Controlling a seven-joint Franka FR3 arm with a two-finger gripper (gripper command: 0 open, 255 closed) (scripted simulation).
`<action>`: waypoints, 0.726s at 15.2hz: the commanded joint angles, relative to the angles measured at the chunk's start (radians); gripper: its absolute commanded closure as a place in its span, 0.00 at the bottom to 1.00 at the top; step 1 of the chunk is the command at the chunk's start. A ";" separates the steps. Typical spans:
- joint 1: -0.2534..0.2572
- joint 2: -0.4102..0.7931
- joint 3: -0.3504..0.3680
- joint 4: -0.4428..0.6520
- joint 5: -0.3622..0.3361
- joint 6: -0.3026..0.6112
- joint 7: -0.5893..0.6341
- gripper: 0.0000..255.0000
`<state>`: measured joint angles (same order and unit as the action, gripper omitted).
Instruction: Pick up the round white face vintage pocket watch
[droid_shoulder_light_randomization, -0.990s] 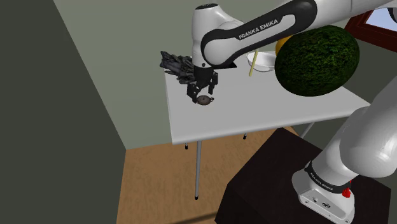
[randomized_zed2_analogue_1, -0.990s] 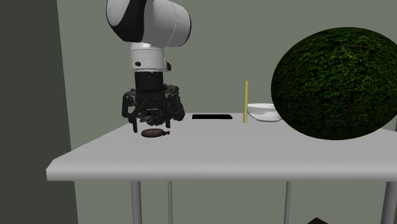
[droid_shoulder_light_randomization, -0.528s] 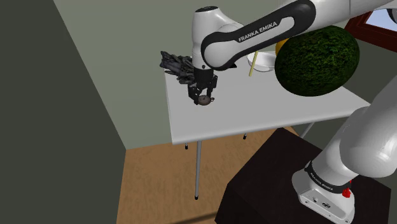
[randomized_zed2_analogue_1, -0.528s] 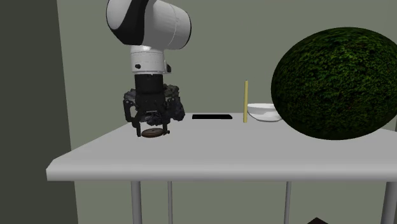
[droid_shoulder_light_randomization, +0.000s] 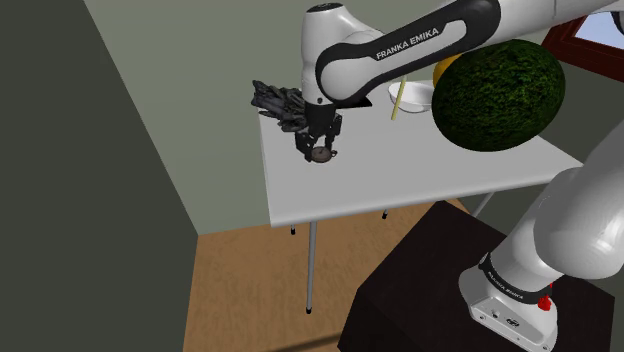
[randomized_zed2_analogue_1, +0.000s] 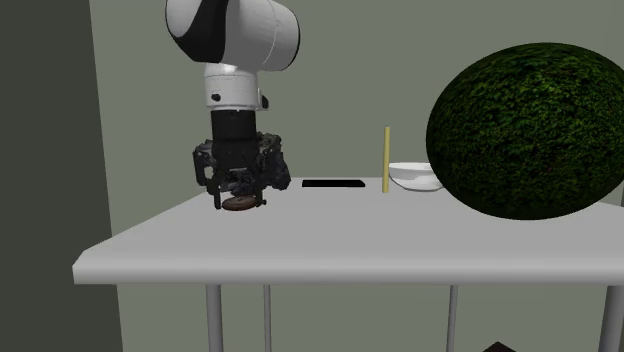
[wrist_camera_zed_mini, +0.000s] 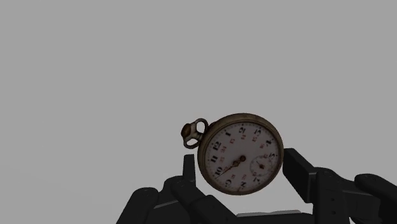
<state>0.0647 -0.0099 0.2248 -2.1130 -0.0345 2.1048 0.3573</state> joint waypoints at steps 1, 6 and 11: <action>0.000 -0.010 0.000 0.015 0.003 -0.025 -0.003 1.00; -0.001 -0.032 -0.001 0.059 0.009 -0.091 -0.009 1.00; -0.001 -0.048 -0.002 0.109 0.014 -0.156 -0.014 1.00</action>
<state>0.0625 -0.0522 0.2216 -2.0108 -0.0221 1.9616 0.3424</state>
